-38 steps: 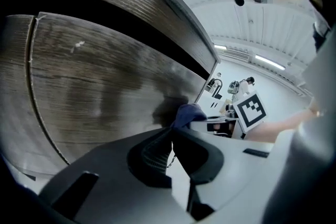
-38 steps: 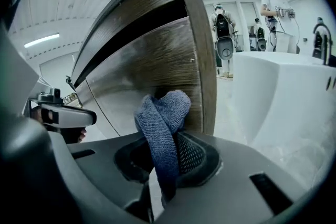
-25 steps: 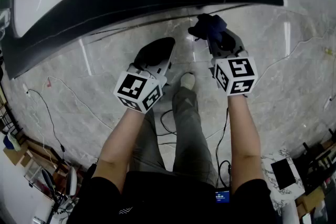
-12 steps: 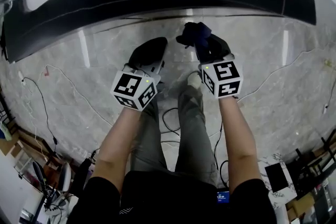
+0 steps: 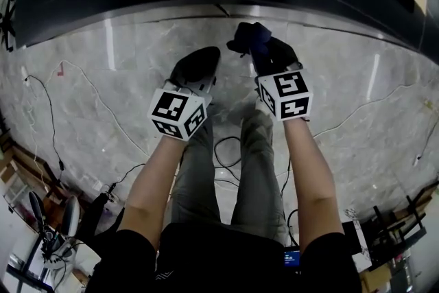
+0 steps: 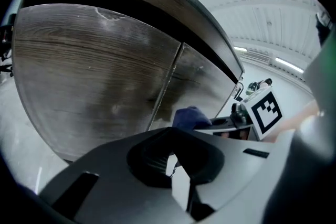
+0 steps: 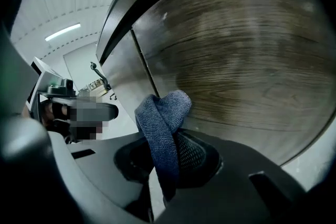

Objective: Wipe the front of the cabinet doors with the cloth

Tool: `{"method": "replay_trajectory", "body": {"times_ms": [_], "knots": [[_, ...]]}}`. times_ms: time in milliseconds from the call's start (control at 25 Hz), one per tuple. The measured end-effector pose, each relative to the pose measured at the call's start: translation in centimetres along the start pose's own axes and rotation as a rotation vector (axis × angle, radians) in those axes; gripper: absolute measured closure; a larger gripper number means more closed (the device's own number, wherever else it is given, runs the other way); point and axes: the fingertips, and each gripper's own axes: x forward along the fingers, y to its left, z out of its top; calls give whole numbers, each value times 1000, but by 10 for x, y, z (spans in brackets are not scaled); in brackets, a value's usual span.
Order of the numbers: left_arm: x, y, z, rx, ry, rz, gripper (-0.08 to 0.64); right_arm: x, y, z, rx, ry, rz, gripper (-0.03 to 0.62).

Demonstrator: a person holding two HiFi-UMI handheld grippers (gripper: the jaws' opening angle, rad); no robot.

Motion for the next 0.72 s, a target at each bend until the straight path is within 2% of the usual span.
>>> {"method": "replay_trajectory", "body": {"times_ms": [400, 720], "knots": [[-10, 41, -10, -15, -6, 55, 551, 38, 13, 3, -30, 10, 6, 520], [16, 20, -5, 15, 6, 18, 551, 30, -20, 2, -13, -7, -45, 520]]}}
